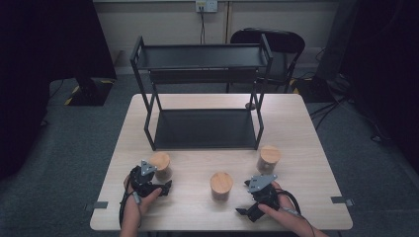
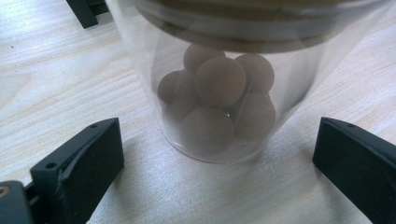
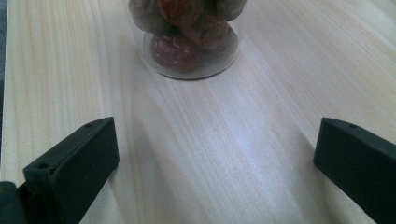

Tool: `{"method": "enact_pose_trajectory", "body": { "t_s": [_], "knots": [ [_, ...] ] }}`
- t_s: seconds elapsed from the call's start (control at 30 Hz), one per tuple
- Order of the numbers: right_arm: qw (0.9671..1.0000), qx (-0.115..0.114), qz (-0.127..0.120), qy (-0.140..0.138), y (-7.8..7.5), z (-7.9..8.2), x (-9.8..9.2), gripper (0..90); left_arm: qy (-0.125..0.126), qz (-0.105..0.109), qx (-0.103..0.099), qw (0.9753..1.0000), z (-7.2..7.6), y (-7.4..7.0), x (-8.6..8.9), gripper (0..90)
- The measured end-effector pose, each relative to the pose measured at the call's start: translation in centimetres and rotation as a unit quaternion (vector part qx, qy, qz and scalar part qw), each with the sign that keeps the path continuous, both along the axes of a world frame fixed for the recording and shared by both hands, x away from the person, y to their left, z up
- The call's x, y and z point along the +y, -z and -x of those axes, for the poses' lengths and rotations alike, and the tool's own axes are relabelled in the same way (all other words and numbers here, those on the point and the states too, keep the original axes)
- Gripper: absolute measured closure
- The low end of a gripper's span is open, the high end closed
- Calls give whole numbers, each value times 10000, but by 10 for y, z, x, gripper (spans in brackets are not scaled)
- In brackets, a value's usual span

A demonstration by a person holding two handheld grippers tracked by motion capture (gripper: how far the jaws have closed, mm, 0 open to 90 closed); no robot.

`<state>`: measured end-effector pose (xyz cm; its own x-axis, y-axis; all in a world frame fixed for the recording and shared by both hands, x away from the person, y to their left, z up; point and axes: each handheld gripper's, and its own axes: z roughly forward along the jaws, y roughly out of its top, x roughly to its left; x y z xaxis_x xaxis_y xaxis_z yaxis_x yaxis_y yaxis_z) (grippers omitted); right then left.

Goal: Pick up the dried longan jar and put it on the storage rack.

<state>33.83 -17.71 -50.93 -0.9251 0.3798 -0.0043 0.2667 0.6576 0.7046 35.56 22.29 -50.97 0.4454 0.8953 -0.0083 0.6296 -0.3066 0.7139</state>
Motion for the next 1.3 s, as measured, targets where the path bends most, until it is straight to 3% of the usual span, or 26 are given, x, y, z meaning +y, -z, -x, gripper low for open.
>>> {"method": "enact_pose_trajectory", "body": {
  "t_s": [0.13,0.23,0.5,1.03,1.3],
  "knots": [
    [10000,-2,-5,0,0,0,0,0,0,0,-7,10000,0,0,0,19],
    [10000,1,-3,2,0,0,0,0,-50,149,-34,9999,-1,-1,1,32],
    [10000,2,-3,2,0,0,0,0,-116,289,-176,9994,-3,-8,1,31],
    [10000,2,-3,4,0,0,0,0,-155,408,-317,9985,-18,-9,-1,39],
    [10000,1,-4,5,0,0,0,0,-7,572,-429,9974,-23,-11,-3,174]
  ]
}}
